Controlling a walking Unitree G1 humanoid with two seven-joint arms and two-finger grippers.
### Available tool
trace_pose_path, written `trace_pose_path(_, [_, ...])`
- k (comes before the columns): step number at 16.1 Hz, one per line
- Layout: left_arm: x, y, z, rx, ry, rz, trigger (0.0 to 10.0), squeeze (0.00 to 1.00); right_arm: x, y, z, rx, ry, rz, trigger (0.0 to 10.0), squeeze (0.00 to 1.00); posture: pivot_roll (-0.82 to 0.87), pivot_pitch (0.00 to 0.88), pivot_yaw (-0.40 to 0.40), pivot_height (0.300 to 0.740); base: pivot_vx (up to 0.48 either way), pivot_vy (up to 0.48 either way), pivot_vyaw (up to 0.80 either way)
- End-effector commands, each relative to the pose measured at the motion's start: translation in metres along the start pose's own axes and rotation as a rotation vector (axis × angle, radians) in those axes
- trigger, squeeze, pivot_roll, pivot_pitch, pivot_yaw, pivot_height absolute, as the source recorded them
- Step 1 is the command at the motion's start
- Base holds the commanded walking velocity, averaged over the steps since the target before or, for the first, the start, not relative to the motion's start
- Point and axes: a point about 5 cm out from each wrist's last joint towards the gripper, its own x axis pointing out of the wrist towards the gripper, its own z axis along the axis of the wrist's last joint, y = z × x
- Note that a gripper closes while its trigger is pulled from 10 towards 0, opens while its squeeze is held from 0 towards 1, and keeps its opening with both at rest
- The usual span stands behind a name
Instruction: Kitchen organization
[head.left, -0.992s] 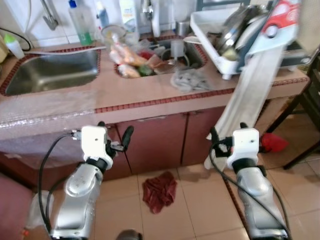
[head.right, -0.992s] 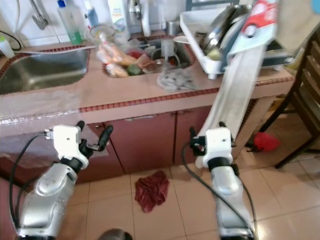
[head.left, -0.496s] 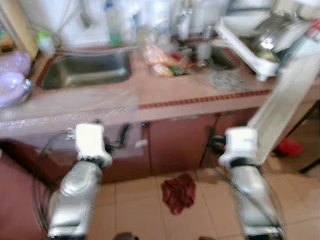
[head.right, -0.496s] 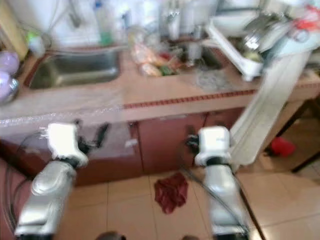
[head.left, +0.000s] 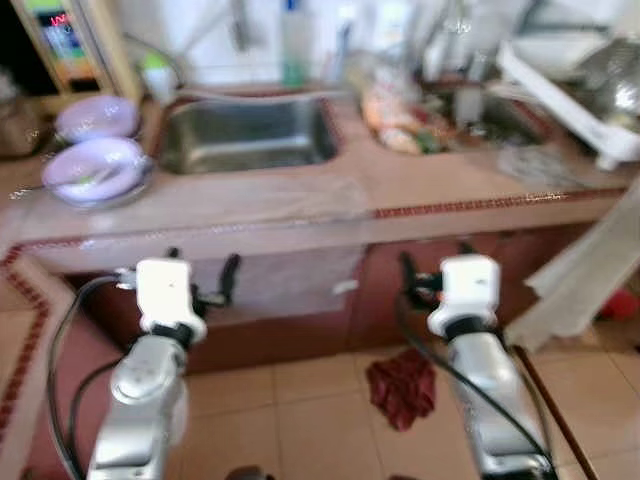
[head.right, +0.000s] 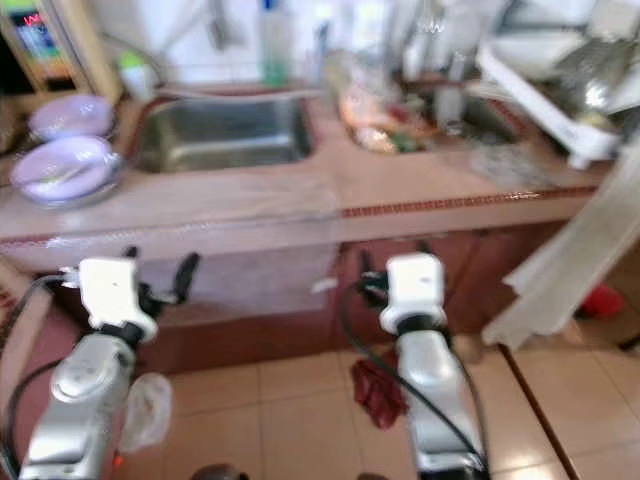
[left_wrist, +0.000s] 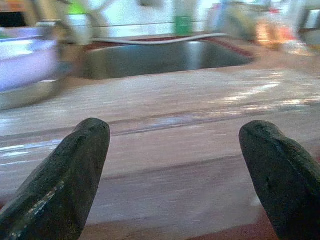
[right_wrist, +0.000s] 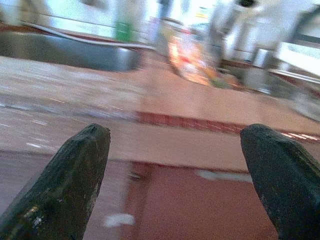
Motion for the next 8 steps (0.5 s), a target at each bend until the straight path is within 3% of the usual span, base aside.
trace_pose_path(1, [0.0005,-0.0062,0.0020,0.002,-0.012,-0.019,10.0,0.00,0.0003,-0.0082,0.0005,-0.013,-0.002,-0.016,10.0,0.00,0.00,0.000,0.032,0.740,0.000,0.000,0.00])
trace_pose_path(6, [0.0011,-0.0047,0.0034,0.010,-0.024,-0.003,10.0,0.00,0.0015,-0.0074,0.0011,-0.010,-0.004,-0.006,10.0,0.00,0.00,0.000,0.033,0.740,0.000,0.000,0.00])
trace_pose_path(8, [0.0011,-0.0037,0.0046,0.020,-0.032,0.016,10.0,0.00,0.0020,-0.0044,-0.0020,-0.057,0.039,0.021,10.0,0.00,0.00,0.000,0.032,0.740,0.000,0.000,0.00])
